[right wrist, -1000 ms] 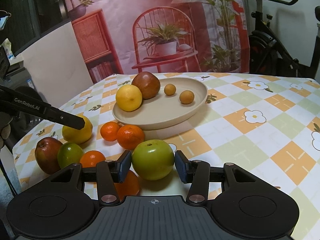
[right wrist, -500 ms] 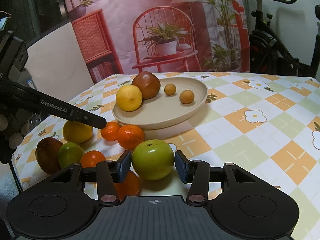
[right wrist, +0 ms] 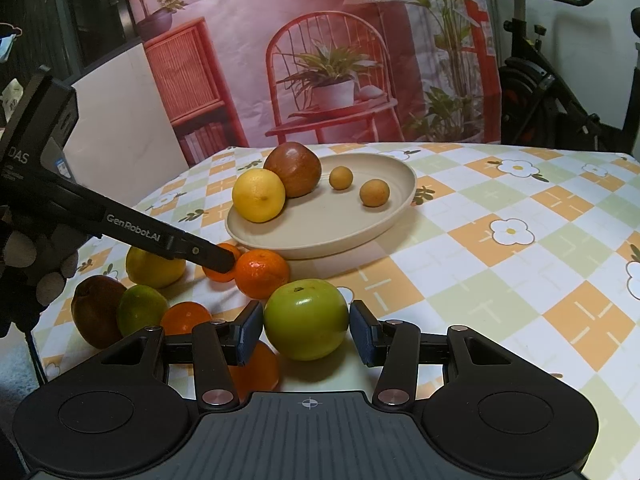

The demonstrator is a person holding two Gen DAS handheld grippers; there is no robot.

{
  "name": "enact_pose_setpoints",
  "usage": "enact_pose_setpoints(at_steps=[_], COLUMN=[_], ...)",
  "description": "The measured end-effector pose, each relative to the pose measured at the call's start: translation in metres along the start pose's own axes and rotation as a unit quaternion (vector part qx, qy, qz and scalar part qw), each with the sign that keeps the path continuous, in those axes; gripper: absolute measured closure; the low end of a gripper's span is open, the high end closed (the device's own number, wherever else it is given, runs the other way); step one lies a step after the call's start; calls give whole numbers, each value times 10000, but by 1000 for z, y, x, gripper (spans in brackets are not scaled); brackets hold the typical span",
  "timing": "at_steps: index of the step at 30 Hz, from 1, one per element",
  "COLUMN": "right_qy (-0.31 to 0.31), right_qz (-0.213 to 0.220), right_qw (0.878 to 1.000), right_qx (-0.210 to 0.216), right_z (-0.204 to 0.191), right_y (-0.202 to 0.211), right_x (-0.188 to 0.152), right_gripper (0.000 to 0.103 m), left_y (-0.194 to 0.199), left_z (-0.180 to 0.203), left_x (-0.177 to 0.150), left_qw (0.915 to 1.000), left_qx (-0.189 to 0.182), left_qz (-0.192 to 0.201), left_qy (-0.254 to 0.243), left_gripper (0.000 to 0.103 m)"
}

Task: Organize fruits
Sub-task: 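Lower the left gripper onto an orange tangerine and close while the right holds the green apple, then carry the tangerine with the left gripper while the right carries the green apple onto the plate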

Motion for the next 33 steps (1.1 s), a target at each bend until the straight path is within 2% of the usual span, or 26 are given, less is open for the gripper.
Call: enact_pose_setpoints(at_steps=[11, 17, 23, 33], right_qy=[-9, 169, 79, -58], right_qz=[-11, 29, 162, 298], right_qw=[10000, 9998, 9998, 9994], right_qx=[3, -48, -9, -155], right_z=[-2, -7, -8, 7], right_y=[0, 1, 4, -2], right_x=[-1, 1, 11, 32], right_gripper=[59, 60, 60, 60], left_y=[3, 21, 30, 15], left_z=[1, 0, 3, 5], left_x=[-1, 4, 15, 29], left_qw=[10000, 9995, 9986, 9977], left_qx=[85, 47, 15, 23], left_qz=[48, 297, 535, 678], left_qy=[-23, 50, -1, -32], left_gripper=[69, 69, 69, 69])
Point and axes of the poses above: each gripper's, at about its wrist camera, not at the fingertips, and y roughly against the way its jaws point, z to its right, x to its top, the point moved 2 cm from there along -y, roughly the way its jaws point, and after that the axes turned 15 degrees about z, right-handed, at the moved point
